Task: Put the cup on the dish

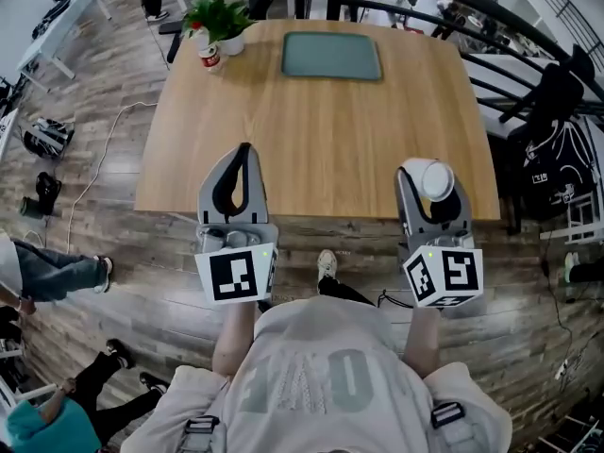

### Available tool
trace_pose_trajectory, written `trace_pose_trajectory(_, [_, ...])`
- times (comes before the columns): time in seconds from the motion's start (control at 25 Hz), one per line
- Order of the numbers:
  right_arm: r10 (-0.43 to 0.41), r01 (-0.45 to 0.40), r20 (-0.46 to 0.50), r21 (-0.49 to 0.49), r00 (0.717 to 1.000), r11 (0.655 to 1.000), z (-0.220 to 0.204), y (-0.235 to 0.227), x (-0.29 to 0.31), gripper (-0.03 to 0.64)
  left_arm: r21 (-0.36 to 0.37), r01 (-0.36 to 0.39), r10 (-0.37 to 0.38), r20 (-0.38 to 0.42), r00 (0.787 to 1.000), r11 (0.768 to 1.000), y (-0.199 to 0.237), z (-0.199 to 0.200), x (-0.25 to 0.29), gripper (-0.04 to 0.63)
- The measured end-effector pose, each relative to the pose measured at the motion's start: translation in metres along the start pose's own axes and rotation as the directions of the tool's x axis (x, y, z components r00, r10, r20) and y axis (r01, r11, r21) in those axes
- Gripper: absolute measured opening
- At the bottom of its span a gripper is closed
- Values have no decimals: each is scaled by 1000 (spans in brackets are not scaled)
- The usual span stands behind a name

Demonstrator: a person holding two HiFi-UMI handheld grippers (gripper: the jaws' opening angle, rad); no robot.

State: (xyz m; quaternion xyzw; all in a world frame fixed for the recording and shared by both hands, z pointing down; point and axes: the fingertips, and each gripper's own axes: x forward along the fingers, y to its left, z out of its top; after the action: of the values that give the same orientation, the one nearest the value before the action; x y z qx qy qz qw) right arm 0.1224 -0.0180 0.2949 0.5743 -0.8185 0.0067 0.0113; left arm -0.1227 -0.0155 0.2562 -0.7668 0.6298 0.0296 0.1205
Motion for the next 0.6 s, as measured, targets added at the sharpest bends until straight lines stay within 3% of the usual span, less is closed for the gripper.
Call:
trace_pose_trajectory(0.32, [20, -20, -27, 3, 999, 1000, -2, -63, 72, 267, 33, -40, 41, -22, 999, 999, -8, -16, 89, 6])
trace_pose_trajectory(0.6, [47, -46, -54, 8, 997, 999, -11, -83, 115, 267, 29, -41, 43, -77, 996, 999, -10, -36, 130, 6])
